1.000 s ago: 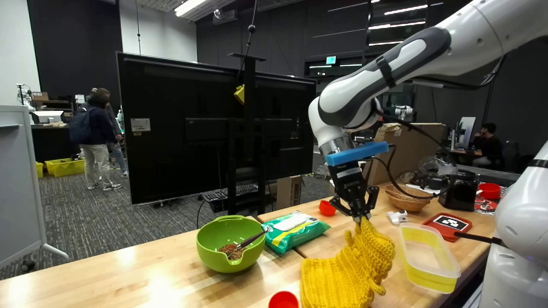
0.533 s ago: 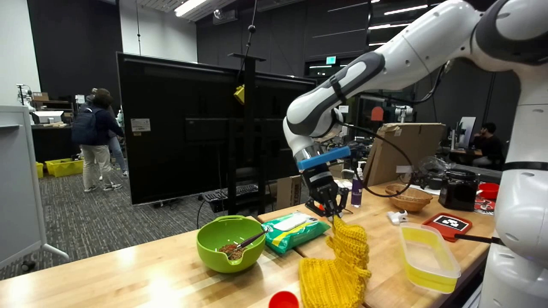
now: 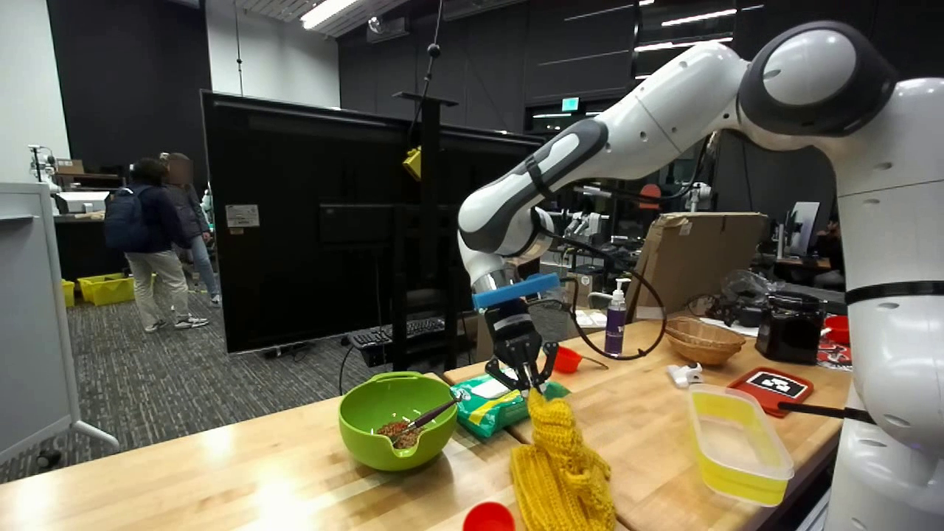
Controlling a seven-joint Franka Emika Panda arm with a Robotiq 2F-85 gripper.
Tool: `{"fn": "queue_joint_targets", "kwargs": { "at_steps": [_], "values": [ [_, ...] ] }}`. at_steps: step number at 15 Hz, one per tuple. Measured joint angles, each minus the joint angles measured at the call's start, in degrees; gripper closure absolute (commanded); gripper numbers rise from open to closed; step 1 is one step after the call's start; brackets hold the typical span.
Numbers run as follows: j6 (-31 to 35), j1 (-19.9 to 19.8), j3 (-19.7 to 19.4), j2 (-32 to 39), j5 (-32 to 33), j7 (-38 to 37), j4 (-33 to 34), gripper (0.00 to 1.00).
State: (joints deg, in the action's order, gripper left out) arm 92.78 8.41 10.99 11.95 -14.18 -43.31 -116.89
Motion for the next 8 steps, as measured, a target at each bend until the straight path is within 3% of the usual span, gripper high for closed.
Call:
{"fn": "queue_joint_targets", "kwargs": {
  "at_steps": [8],
  "values": [
    [18.60,6.31,1.55,-0.28,-11.14,-4.28,-8.72,0.99]
  ]
}}
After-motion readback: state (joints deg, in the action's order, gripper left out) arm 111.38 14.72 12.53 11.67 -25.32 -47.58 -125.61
